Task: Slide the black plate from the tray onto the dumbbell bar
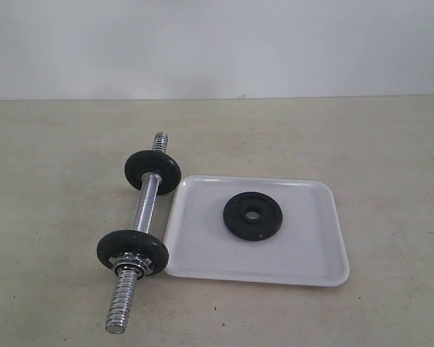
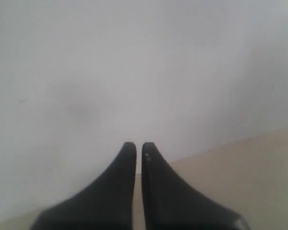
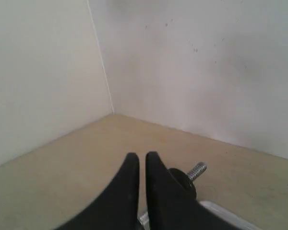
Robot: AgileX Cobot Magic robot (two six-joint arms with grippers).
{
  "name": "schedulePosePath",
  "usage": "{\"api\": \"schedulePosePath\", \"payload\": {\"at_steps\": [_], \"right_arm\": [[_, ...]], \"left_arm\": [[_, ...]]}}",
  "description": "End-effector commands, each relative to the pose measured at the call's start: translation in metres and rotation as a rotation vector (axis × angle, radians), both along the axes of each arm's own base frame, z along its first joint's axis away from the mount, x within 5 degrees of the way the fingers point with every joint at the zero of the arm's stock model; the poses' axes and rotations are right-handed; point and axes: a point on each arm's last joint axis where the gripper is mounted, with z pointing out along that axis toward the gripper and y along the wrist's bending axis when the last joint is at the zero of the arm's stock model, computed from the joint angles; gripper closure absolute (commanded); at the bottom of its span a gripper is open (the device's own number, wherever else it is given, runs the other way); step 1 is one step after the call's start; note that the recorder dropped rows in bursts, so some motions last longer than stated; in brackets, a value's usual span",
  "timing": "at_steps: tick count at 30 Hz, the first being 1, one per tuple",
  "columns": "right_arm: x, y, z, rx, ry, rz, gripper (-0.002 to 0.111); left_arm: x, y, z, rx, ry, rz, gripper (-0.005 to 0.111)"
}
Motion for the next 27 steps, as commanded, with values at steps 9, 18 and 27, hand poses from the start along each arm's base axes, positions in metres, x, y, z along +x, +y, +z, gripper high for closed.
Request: {"api": "schedulePosePath", "payload": {"at_steps": [9,18,27], "right_arm": [[0.023,-0.014,0.002,-0.272,-0.243,-0.21,0.104],[0.071,-0.029,-0.013,-0.288,-0.058,-0.389,0.104],[0.09,-0.013,-0.03,-0.22,0.095,-0.178,0.104]], "left_arm": [[0.036,-0.017,0.018,0.339,0.013,-0.05,0.102],[0.15,-0.02,-0.019,0.147,0.48,-0.006,0.102],[0.2,-0.042,-0.072,0.012,0.798,-0.218,0.097]]}}
